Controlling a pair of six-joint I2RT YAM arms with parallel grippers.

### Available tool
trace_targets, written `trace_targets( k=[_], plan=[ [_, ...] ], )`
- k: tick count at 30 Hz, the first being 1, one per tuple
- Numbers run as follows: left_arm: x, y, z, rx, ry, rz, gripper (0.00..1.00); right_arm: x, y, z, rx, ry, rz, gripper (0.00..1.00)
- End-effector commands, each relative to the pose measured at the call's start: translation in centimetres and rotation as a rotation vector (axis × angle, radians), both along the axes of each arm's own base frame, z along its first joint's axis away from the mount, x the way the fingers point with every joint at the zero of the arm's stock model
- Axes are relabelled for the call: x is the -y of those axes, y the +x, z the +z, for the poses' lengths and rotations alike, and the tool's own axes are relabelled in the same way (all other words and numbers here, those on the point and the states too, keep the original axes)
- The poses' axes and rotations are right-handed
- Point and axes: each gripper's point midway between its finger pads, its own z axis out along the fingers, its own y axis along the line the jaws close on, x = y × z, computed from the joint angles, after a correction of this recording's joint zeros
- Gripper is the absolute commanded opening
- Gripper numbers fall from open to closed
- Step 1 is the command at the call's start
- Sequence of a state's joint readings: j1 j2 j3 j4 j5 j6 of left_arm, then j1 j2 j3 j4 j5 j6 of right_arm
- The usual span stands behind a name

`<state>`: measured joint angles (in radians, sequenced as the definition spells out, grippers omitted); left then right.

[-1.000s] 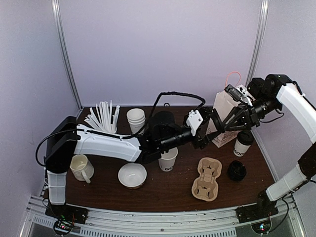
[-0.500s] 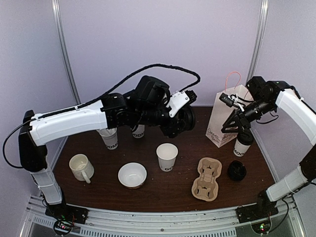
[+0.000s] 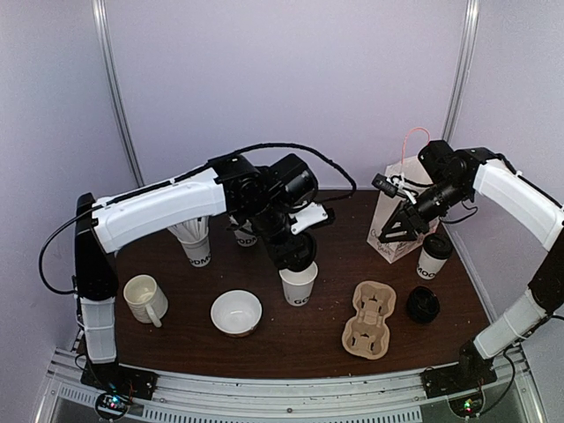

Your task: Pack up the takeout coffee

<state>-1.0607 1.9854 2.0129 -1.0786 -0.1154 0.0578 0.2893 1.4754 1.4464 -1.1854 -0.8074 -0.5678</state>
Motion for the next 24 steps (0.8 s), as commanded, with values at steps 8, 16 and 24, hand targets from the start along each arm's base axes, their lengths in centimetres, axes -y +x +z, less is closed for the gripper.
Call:
trace_targets(
  k=[8, 16, 24],
  plan=[
    [-0.5, -0.5, -3.5, -0.094, 0.124, -0.015, 0.68, -0.2, -0.7, -0.8, -0.013, -0.01, 0.003, 0.53],
    [-0.6, -0.3, -4.9, -0.102, 0.157, -0.012, 0.67, -0.6, -0.8, -1.7, -0.046, -0.018, 0.015, 0.53],
    [-0.5, 0.2, -5.4, -0.09, 0.173, -0.009, 0.69, -0.7, -1.0, -2.2, -0.059, -0.029, 0.025, 0.53]
  ],
)
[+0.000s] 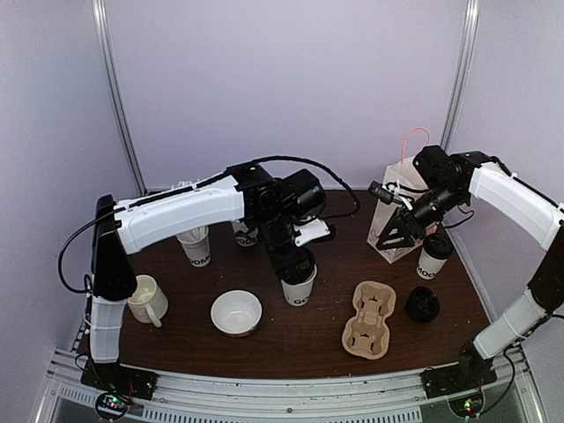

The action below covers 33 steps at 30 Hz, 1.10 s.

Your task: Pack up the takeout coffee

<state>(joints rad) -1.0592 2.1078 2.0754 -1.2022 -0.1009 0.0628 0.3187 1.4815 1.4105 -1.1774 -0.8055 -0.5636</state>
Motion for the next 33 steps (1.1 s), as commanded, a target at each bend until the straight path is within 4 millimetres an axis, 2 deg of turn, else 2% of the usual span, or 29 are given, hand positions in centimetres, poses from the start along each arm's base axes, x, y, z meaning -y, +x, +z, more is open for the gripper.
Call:
trace_targets(
  k=[1, 12, 24, 28, 33],
  plan=[
    [0.2, 0.8, -0.7, 0.01, 0.02, -0.002, 0.7, -0.1, -0.2, -1.0, -0.025, -0.019, 0.0, 0.53],
    [0.6, 1.0, -1.6, 0.004, 0.035, -0.011, 0.73, -0.1, -0.4, -1.5, -0.039, -0.032, 0.01, 0.53],
    [0.7, 1.1, -1.6, 0.011, 0.037, -0.012, 0.76, -0.1, -0.7, -1.9, -0.048, -0.042, 0.017, 0.53],
    [0.9, 1.3, -1.1, 0.023, 0.028, -0.016, 0.73, 0.0, -0.8, -1.9, -0.047, -0.044, 0.018, 0.53],
    [1.0, 1.3, 0.9, 0.043, -0.013, -0.014, 0.71, 0.0, -0.8, -2.1, -0.051, -0.048, 0.02, 0.53]
  ],
)
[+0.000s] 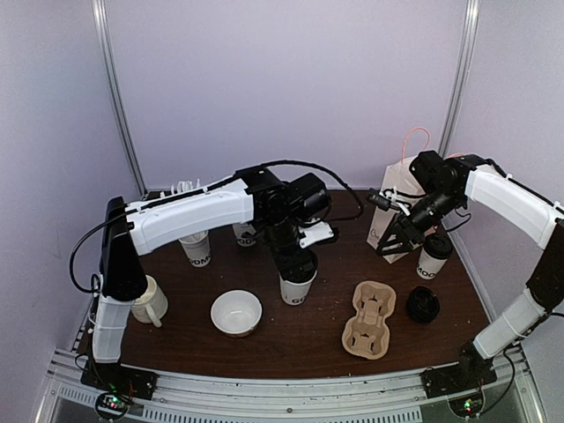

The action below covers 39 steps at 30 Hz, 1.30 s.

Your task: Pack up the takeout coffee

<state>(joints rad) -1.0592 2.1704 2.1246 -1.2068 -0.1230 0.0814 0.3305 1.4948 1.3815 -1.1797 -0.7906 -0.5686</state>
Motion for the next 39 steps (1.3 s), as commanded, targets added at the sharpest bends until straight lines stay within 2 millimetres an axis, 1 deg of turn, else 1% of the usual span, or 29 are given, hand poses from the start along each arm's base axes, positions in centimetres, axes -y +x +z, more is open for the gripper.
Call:
trace_targets(
  k=[1, 5, 9, 11, 13, 15, 18, 20, 23, 30, 34, 39],
  plan=[
    [0.3, 0.4, 2.7, 0.031, -0.056, -0.007, 0.71, 0.0, -0.4, -0.7, -0.016, -0.02, 0.009, 0.53],
    [0.4, 0.1, 4.3, 0.032, -0.097, -0.012, 0.71, 0.0, -0.3, -0.8, -0.018, -0.021, 0.01, 0.53],
    [-0.1, 0.1, 4.1, 0.044, -0.074, -0.016, 0.71, -0.1, -0.3, -0.8, -0.018, -0.022, 0.012, 0.53],
    [-0.8, 0.3, 4.3, 0.059, -0.045, -0.009, 0.71, -0.1, -0.4, -0.8, -0.018, -0.022, 0.012, 0.53],
    [-1.6, 0.7, 5.1, 0.097, -0.021, 0.005, 0.71, 0.0, -0.4, -0.9, -0.019, -0.024, 0.012, 0.53],
    [-2.4, 0.8, 5.4, 0.116, 0.005, 0.005, 0.71, -0.1, -0.5, -0.9, -0.019, -0.025, 0.014, 0.53],
    [-3.2, 0.5, 4.8, 0.104, 0.052, -0.009, 0.72, 0.0, -0.5, -1.0, -0.02, -0.026, 0.013, 0.53],
    [-3.3, 0.5, 4.1, 0.089, 0.07, -0.008, 0.72, -0.1, -0.5, -1.0, -0.02, -0.026, 0.014, 0.53],
    [-2.8, 0.3, 3.4, 0.067, 0.066, -0.013, 0.72, -0.1, -0.5, -0.9, -0.018, -0.026, 0.015, 0.53],
    [-1.8, 0.6, 2.5, 0.06, 0.06, -0.03, 0.72, 0.0, -0.5, -1.1, -0.015, -0.037, 0.013, 0.53],
    [-1.8, 0.7, 1.8, 0.055, 0.082, -0.034, 0.72, 0.0, -0.5, -1.3, -0.015, -0.04, 0.014, 0.53],
    [-2.2, 0.8, 1.7, 0.058, 0.108, -0.029, 0.72, 0.0, -0.5, -1.5, -0.02, -0.042, 0.016, 0.53]
  ],
)
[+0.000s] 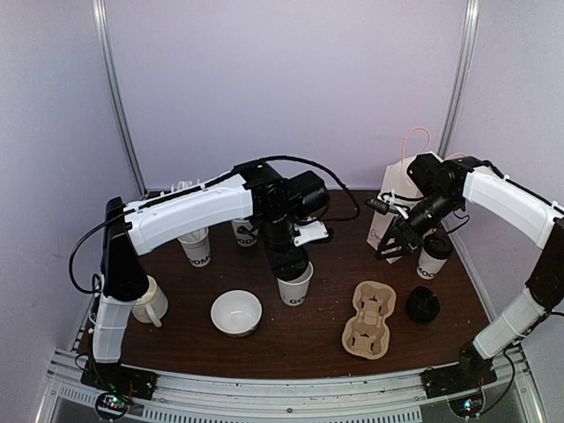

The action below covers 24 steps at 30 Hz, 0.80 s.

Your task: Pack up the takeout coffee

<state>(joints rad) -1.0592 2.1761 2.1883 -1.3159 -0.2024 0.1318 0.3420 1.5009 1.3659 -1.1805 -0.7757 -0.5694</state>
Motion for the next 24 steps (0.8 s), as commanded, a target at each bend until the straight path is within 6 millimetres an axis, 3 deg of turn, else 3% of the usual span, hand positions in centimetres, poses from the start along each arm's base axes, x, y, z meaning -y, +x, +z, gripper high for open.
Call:
trace_targets(
  k=[1, 24],
  plan=[
    [-0.3, 0.4, 0.5, 0.008, 0.015, -0.003, 0.72, 0.1, -0.1, -0.7, -0.006, -0.022, 0.008, 0.53],
    [0.4, 0.8, -1.2, -0.004, 0.045, -0.025, 0.76, -0.1, -0.1, -1.1, -0.021, -0.032, 0.016, 0.54]
  ],
)
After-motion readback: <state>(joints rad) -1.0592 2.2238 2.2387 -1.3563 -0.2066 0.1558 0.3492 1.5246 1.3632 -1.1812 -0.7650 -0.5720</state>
